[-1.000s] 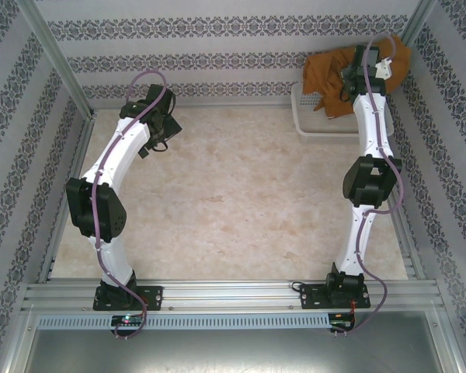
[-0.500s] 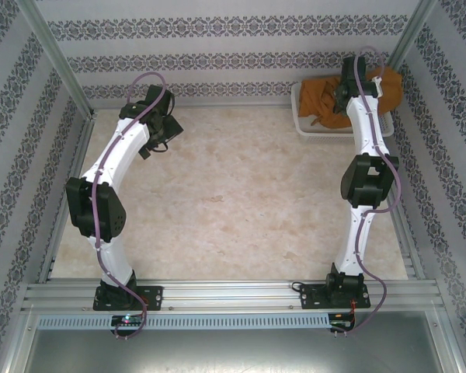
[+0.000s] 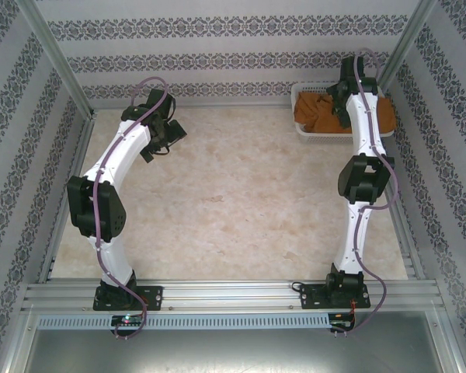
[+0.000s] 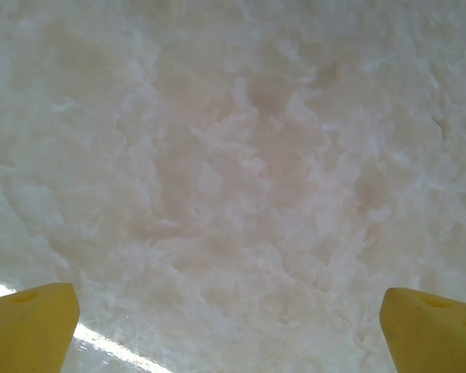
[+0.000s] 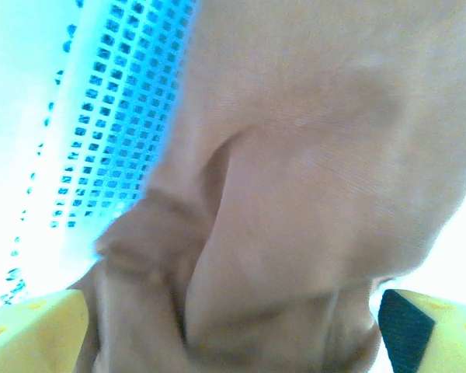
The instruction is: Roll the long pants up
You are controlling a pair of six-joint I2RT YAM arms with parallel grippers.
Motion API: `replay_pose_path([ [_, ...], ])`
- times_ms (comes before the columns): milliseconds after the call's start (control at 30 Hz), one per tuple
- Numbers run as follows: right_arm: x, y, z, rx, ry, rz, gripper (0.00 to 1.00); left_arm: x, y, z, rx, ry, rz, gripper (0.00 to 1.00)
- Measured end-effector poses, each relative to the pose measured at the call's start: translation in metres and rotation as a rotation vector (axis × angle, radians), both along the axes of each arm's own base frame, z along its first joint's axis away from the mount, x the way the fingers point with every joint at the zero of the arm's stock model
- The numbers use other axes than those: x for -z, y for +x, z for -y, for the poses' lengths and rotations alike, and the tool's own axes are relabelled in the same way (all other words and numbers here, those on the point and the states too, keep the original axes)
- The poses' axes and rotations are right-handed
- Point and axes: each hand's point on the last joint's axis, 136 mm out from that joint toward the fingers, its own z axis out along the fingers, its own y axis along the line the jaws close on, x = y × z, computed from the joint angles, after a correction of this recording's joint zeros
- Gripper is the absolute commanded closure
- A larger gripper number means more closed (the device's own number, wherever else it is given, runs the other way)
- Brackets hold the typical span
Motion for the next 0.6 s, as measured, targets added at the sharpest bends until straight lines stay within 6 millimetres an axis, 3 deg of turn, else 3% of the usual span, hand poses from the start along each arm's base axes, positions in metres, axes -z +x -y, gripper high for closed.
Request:
replay_pose_path([
  [200, -0.018, 0.001, 0.011, -0.076, -0.090, 0.012, 0.02, -0.002, 0.001, 0.002, 0.040, 0.008, 0.002, 0.00],
  [400, -0.060, -0.029, 0.012, -0.205, -0.258, -0.011, 0.04, -0.030, 0.011, 0.005, 0.114, 0.020, 0.074, 0.00],
  [500, -0.088, -0.053, -0.005, -0.314, -0.356, 0.008, 0.08, -0.046, 0.009, 0.000, 0.150, 0.068, 0.113, 0.00],
  [567, -0.101, -0.072, -0.024, -0.415, -0.429, 0.042, 0.04, -0.057, 0.005, -0.008, 0.171, 0.124, 0.144, 0.07],
  [600, -0.104, -0.087, -0.036, -0.477, -0.469, 0.062, 0.02, -0.063, 0.002, -0.014, 0.185, 0.164, 0.159, 0.00],
])
